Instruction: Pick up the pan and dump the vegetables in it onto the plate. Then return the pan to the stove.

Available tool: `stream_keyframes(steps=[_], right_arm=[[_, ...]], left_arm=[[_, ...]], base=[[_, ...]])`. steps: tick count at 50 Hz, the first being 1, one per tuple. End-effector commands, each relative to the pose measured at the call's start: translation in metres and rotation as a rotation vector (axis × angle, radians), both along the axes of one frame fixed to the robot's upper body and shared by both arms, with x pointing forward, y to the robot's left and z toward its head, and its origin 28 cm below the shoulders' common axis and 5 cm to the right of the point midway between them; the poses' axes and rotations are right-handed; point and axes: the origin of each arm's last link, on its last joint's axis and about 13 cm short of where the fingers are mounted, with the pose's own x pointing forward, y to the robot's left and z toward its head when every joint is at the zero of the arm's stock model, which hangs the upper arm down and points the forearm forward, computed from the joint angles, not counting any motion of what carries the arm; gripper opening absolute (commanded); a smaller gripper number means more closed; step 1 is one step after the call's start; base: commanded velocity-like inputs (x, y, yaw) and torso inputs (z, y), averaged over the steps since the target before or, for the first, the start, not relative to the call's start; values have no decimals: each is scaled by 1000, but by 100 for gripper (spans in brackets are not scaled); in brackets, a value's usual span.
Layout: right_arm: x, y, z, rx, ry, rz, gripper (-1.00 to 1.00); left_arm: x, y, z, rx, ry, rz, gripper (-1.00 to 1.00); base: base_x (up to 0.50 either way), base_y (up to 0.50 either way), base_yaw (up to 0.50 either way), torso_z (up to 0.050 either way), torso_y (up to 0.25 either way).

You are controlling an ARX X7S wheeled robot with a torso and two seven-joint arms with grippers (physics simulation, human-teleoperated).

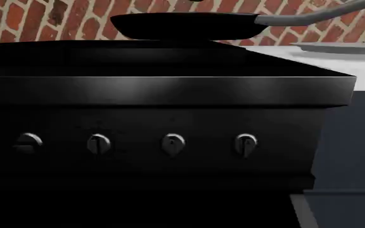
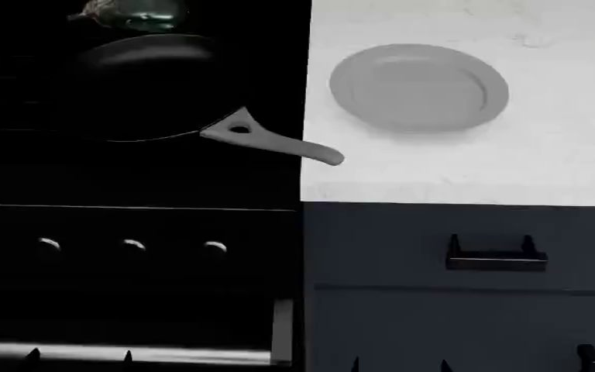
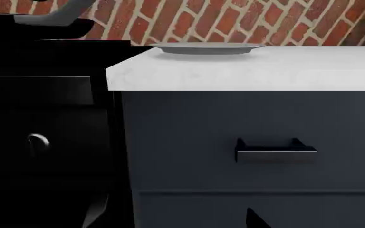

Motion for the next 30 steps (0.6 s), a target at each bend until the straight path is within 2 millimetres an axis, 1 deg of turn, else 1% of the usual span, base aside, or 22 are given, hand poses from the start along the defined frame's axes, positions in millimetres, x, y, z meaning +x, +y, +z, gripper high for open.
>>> stream_keyframes(steps=[1,4,5,6,15,17,18,21,22,23,24,30], right_arm=[[0,0,0,0,0,0,100],[-1,1,1,-2,0,2,100],[-1,1,1,-6,7,-2,100],[-1,1,2,-2,2,6,100],[-1,1,2,3,-1,15,100],[-1,2,2,-1,-3,17,100],[-1,2,2,-1,-4,19,100],[-1,2,2,-3,-8,19,100],[2,5,6,-126,-7,27,100],[0,0,0,4,-3,5,100],[-1,1,4,-2,-14,8,100],[-4,4,13,-29,-28,30,100]], left_arm=[[0,0,0,0,0,0,100],[-1,0,1,4,-7,-8,100],[-2,0,3,-39,-5,-21,100],[-3,-1,2,-11,-4,-24,100],[-5,0,4,-10,-12,-20,100],[-7,-2,5,27,-57,-58,100],[-8,-2,6,50,-76,-31,100],[-8,-1,6,29,-59,-44,100],[-6,-5,3,98,-22,45,100],[2,0,0,39,18,51,100],[-1,1,5,34,-17,49,100],[-6,2,13,37,-45,48,100]], base=[[0,0,0,0,0],[0,0,0,0,0],[0,0,0,0,0],[0,0,0,0,0],[0,0,0,0,0],[0,0,0,0,0],[0,0,0,30,21],[0,0,0,48,64],[0,0,0,-12,0],[0,0,0,0,0],[0,0,0,0,0],[0,0,0,-10,0]])
